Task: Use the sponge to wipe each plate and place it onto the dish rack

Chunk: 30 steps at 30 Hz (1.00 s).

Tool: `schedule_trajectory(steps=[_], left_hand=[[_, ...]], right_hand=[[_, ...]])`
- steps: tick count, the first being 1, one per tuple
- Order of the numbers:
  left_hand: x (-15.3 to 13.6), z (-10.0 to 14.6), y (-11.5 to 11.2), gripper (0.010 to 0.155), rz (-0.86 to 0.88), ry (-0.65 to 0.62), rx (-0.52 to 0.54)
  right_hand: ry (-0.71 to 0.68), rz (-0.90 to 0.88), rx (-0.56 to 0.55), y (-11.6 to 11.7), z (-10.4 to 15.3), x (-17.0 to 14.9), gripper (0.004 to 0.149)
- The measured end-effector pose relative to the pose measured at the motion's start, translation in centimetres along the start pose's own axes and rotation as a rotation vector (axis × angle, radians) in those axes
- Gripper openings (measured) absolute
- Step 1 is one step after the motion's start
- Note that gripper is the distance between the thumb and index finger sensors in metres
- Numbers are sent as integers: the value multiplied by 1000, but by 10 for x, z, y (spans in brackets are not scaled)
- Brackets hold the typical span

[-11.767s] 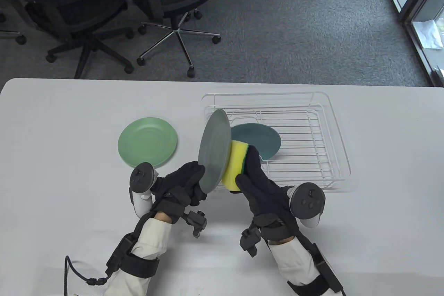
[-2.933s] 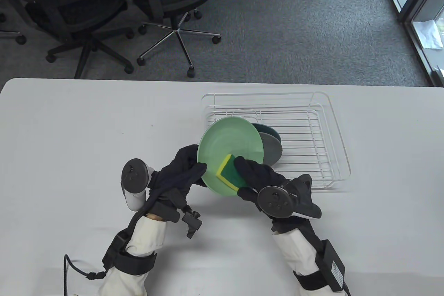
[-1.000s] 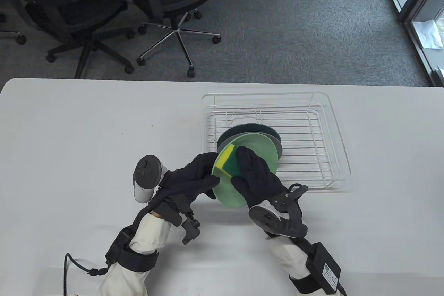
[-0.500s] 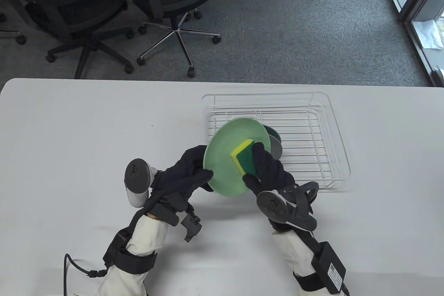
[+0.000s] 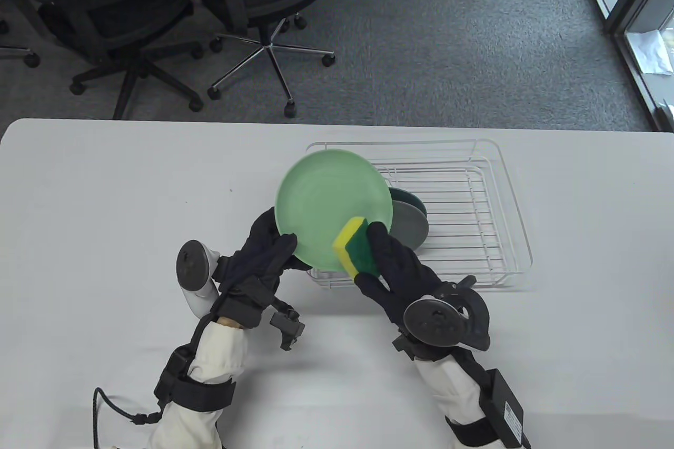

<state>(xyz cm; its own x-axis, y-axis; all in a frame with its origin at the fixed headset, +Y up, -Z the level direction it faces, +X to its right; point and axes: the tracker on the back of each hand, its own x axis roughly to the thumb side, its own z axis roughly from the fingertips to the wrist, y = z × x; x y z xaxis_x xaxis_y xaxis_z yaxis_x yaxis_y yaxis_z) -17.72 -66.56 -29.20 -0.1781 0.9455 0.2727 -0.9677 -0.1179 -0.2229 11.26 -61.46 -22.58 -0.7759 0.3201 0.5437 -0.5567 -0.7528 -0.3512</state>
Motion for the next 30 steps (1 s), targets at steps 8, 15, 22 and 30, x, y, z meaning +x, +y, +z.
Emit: schedule_trajectory(steps=[8,15,22,30], left_hand=[[-5,1,9,64,159,58,49],[-9,0,4,60,106,165,-18],[-20,-3,6,54,69,239,-55],[-19,-4,-6,52,-78,249,-142]], right_hand=[[44,-107,-46,3,1,-7,76],[13,-246,-113,6,3,-6,76],[75,-498,-203,7,5,-16,72],[156,-823,-177,10,6,-37,61]])
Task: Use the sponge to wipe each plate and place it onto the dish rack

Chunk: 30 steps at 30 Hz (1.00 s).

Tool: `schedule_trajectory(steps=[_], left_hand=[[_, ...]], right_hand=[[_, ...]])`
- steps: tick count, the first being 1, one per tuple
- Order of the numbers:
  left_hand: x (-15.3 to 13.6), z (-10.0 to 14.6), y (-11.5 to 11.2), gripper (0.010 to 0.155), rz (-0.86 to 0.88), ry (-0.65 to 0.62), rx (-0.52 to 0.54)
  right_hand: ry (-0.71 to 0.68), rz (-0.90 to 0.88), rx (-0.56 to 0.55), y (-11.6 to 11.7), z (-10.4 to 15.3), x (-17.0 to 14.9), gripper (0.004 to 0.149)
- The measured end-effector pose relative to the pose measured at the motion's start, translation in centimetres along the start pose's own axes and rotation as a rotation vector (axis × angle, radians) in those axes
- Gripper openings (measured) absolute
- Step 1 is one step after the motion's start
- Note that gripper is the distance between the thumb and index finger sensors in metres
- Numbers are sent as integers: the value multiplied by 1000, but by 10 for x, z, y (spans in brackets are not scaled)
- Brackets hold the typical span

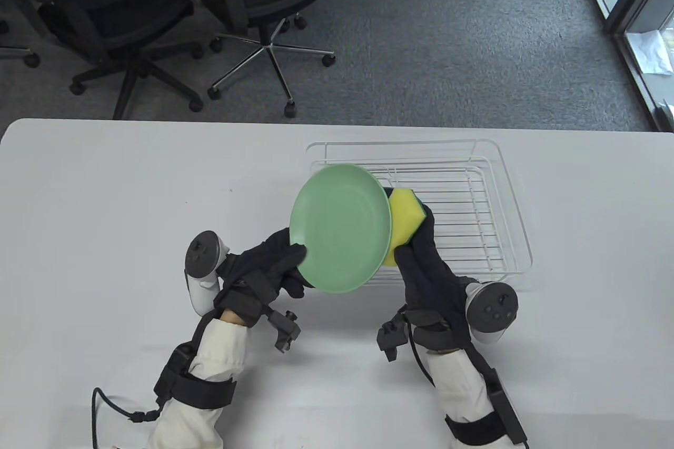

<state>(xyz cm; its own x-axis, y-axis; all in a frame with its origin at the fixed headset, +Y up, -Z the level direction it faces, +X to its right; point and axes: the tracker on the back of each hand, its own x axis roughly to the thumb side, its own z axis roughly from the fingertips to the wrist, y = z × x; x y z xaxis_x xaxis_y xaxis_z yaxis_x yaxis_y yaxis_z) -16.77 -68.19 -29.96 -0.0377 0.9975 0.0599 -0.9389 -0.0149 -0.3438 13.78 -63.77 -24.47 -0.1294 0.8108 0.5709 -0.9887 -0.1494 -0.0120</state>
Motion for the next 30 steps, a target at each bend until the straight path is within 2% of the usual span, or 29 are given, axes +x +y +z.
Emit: schedule_trajectory(steps=[4,11,16,19,24,30], left_hand=[[1,-1,-8,50,-74,5,-34],[7,-1,-21,46,-206,-11,-107],[9,1,-25,44,-182,-29,-109],[9,2,-24,44,-132,-35,-73],[8,6,-12,43,-91,-45,85],[4,6,6,44,-67,-52,192]], right_hand=[[61,-161,60,2,-1,-9,57],[164,-200,209,13,-2,-28,58],[173,-185,289,33,1,-32,61],[161,-118,333,45,3,-30,63],[129,-29,380,58,6,-24,65],[179,-176,451,65,8,-17,68]])
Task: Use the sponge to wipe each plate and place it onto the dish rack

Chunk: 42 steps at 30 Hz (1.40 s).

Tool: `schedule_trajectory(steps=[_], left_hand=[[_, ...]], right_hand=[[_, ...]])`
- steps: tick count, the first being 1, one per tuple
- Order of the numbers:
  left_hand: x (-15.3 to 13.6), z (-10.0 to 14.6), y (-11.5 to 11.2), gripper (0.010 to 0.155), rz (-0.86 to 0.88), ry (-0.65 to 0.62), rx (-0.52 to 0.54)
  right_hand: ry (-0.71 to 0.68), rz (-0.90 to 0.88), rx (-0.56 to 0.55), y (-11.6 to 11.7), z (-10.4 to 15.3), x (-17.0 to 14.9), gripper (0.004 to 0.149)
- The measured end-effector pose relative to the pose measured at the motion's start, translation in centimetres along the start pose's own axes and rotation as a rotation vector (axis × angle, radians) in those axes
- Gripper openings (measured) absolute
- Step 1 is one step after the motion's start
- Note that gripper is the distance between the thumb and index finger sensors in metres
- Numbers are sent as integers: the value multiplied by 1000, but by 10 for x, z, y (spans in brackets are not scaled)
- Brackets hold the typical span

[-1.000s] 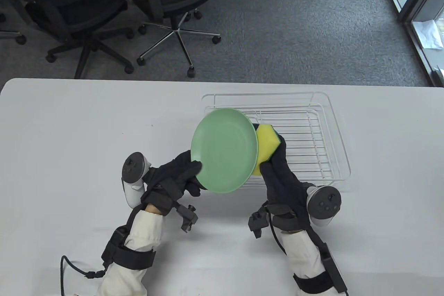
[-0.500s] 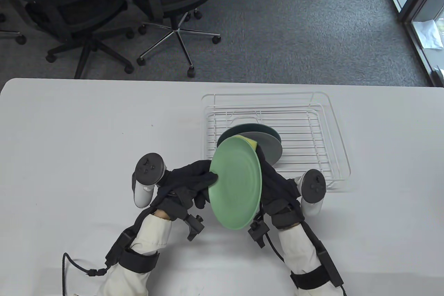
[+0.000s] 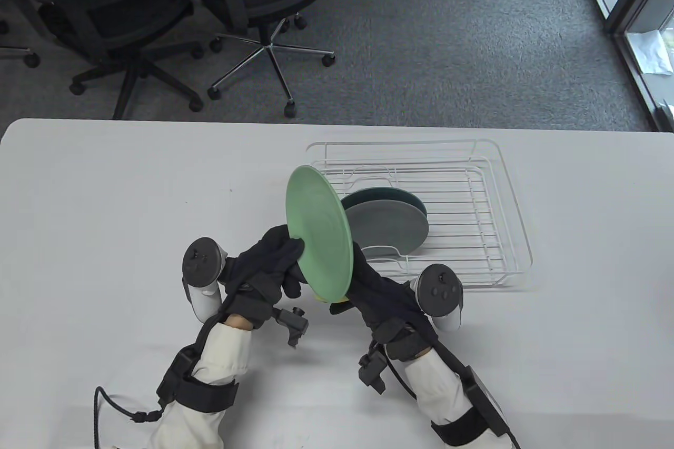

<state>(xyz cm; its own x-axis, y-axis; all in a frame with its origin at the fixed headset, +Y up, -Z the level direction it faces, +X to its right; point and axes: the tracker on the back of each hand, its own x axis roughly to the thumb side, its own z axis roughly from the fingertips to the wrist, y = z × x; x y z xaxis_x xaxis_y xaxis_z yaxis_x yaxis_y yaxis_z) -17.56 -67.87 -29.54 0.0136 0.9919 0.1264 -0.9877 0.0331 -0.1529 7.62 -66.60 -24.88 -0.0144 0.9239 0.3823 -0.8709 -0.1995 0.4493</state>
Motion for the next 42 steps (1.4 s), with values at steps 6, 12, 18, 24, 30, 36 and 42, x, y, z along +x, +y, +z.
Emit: schedule_trajectory(steps=[6,12,18,24,30,36,42], left_hand=[[-5,-1,11,44,-9,16,58],[-12,-4,10,45,-65,38,55],[-13,-7,1,45,-189,27,11],[-11,-9,-12,44,-268,-1,-127],[-4,-6,-27,43,-304,-49,-206],[3,-3,-32,44,-247,-92,-226],[2,-1,-23,43,-151,-74,-102]], right_hand=[[-27,-55,-21,-8,5,18,69],[-105,164,-188,-27,15,42,69],[-117,195,-312,-45,20,40,61],[-69,-9,-287,-53,16,17,55],[2,-116,-203,-47,9,-4,55],[77,-30,-138,-32,3,-15,57],[87,80,-77,-17,-1,-16,59]])
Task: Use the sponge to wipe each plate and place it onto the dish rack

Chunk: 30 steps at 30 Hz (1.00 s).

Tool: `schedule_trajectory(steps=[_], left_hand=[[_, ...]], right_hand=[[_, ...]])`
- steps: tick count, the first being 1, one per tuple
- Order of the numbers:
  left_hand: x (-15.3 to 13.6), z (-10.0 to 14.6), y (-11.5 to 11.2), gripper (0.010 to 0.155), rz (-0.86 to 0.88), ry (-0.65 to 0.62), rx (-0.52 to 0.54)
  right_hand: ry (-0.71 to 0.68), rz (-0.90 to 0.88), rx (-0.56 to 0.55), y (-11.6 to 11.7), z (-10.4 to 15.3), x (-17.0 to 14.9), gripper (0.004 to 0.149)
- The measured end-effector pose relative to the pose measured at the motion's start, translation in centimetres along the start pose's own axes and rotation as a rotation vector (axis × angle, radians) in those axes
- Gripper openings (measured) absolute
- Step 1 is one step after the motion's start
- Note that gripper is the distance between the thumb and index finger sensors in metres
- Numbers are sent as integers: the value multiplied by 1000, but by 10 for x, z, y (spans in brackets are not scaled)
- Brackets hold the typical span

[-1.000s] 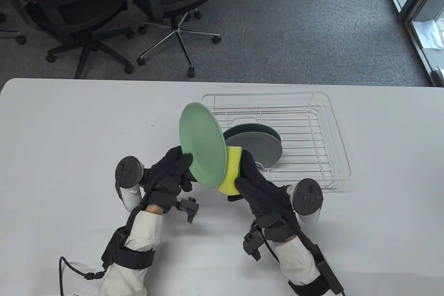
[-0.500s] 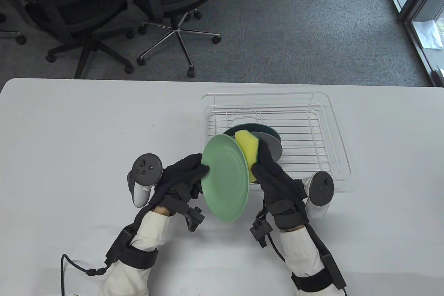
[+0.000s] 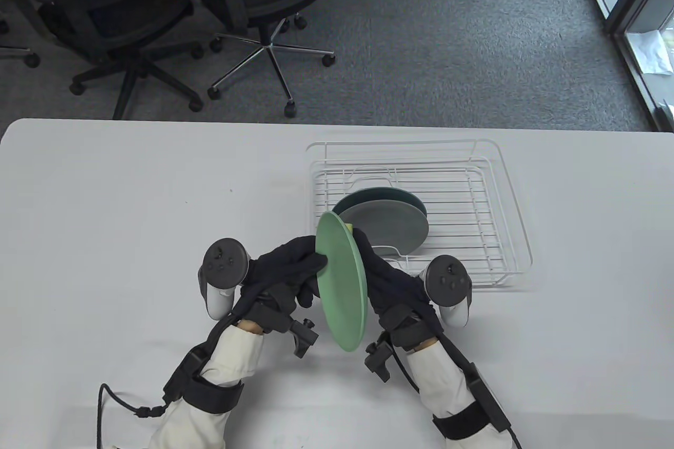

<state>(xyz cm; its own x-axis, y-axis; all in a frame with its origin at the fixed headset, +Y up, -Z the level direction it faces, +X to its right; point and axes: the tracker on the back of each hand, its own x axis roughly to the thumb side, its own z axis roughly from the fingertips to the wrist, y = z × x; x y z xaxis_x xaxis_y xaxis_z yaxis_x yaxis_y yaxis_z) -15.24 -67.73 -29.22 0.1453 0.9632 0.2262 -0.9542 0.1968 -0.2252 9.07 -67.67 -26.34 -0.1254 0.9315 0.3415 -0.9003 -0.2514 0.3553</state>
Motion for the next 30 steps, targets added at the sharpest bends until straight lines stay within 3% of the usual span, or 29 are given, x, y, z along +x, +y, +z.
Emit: schedule_trajectory(steps=[6,11,15,19,26,30], left_hand=[[-18,0,25,42,90,59,158],[-30,0,39,43,38,100,219],[-34,-2,34,43,-1,113,197],[-32,-5,20,43,-30,104,135],[-26,-6,2,42,-57,79,43],[-21,-5,-6,42,-56,62,6]], right_hand=[[25,-40,138,8,1,13,62],[-36,11,155,-2,9,41,67],[-105,66,67,-17,19,61,68],[-128,81,-39,-29,22,61,65],[-103,-57,-56,-30,15,38,61],[-69,-38,-68,-24,11,27,61]])
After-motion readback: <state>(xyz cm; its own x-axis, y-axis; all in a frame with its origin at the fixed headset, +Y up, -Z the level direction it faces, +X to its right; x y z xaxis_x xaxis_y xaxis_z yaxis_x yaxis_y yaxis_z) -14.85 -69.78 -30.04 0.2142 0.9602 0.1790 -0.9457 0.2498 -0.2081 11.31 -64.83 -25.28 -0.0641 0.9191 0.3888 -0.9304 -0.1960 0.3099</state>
